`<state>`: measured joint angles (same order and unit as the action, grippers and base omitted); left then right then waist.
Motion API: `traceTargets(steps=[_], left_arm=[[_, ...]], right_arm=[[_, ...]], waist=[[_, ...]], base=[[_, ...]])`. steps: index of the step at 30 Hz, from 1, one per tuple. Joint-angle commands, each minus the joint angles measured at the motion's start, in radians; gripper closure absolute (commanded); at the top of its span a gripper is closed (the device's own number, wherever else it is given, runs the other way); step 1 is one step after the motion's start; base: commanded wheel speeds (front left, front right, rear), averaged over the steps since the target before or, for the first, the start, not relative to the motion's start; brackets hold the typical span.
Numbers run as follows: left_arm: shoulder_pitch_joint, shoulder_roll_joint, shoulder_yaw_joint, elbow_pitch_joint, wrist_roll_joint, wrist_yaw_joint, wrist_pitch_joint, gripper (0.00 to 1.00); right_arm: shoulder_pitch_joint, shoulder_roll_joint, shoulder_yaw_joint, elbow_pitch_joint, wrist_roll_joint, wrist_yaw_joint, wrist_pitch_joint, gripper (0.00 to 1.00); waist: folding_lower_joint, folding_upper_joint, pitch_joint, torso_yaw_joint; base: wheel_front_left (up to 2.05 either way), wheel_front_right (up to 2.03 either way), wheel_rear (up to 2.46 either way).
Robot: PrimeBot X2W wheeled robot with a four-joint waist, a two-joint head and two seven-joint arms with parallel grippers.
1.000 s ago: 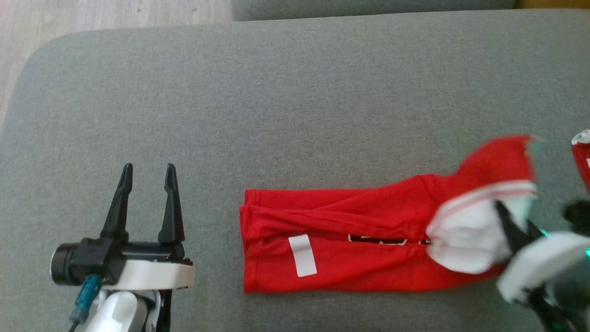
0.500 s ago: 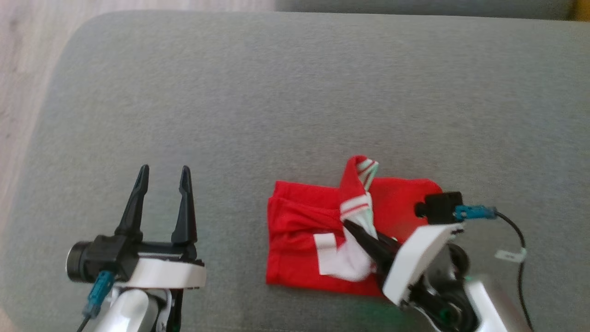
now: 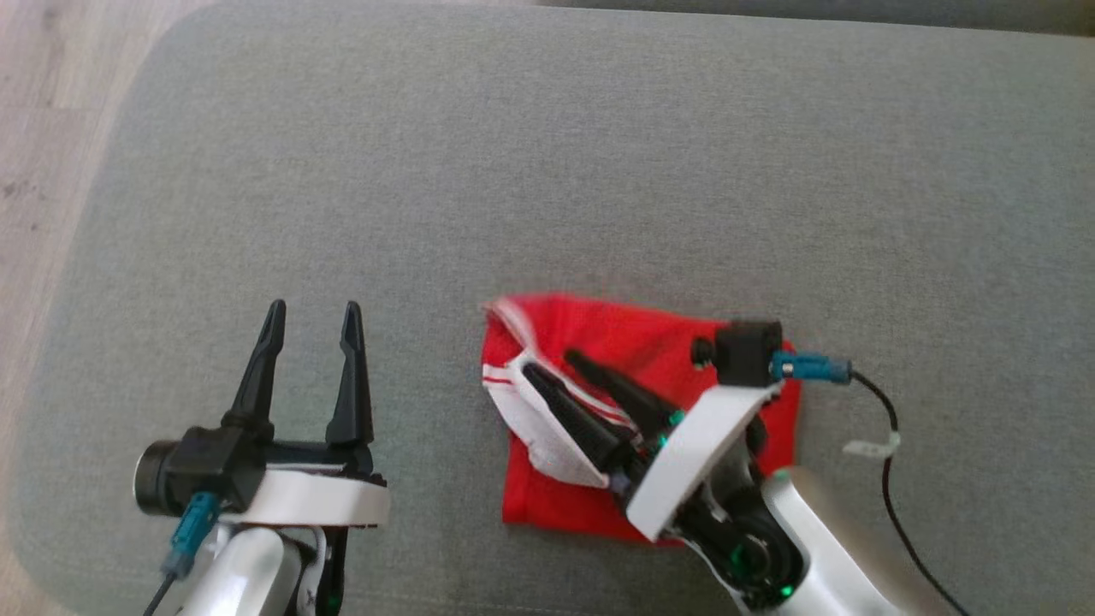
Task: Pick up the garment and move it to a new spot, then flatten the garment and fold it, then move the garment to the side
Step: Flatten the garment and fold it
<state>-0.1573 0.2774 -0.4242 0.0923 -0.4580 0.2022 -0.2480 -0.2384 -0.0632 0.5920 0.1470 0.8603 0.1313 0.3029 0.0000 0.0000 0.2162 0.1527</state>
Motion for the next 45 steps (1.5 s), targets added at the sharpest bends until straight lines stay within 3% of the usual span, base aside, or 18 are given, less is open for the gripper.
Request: traceTargets(steps=[1, 6, 11, 17, 23, 30, 45], left_arm=[[-0.038, 0.014, 0.037, -0.024, -0.004, -0.002, -0.009, 0.0], [-0.037, 0.013, 0.042, -0.022, -0.003, -0.001, -0.01, 0.0], [-0.026, 0.02, 0.055, -0.024, -0.003, 0.003, -0.012, 0.0], [0.002, 0.038, 0.062, -0.022, 0.006, 0.016, -0.01, 0.0], [0.038, 0.078, 0.074, -0.034, 0.025, 0.052, 0.01, 0.0], [0.129, 0.122, 0.085, -0.065, 0.037, 0.099, 0.045, 0.0], [0.245, 0.137, 0.064, -0.099, 0.025, 0.138, 0.102, 0.0]], right_arm=[[-0.05, 0.012, 0.032, -0.069, -0.009, -0.001, -0.046, 0.0], [-0.065, -0.034, -0.003, -0.132, -0.076, -0.001, -0.175, 0.0], [-0.028, -0.08, -0.169, -0.174, -0.249, -0.001, -0.297, 0.0], [0.106, -0.095, -0.41, -0.251, -0.505, -0.001, -0.314, 0.0], [0.267, -0.084, -0.571, -0.337, -0.618, -0.001, -0.286, 0.0], [0.376, -0.043, -0.582, -0.401, -0.645, -0.001, -0.242, 0.0], [0.463, -0.027, -0.547, -0.449, -0.641, -0.001, -0.195, 0.0]], waist=[[0.0, 0.0, -0.001, -0.006], [0.0, 0.0, -0.002, -0.019], [0.0, 0.0, -0.011, -0.043], [0.0, 0.0, -0.035, -0.071], [0.0, 0.0, -0.065, -0.101], [0.0, 0.0, -0.133, -0.142], [0.0, 0.0, -0.238, -0.165]], base=[[0.0, 0.0, 0.0], [0.0, 0.0, 0.0], [0.0, 0.0, 0.0], [0.0, 0.0, 0.0], [0.0, 0.0, 0.0], [0.0, 0.0, 0.0], [0.0, 0.0, 0.0]])
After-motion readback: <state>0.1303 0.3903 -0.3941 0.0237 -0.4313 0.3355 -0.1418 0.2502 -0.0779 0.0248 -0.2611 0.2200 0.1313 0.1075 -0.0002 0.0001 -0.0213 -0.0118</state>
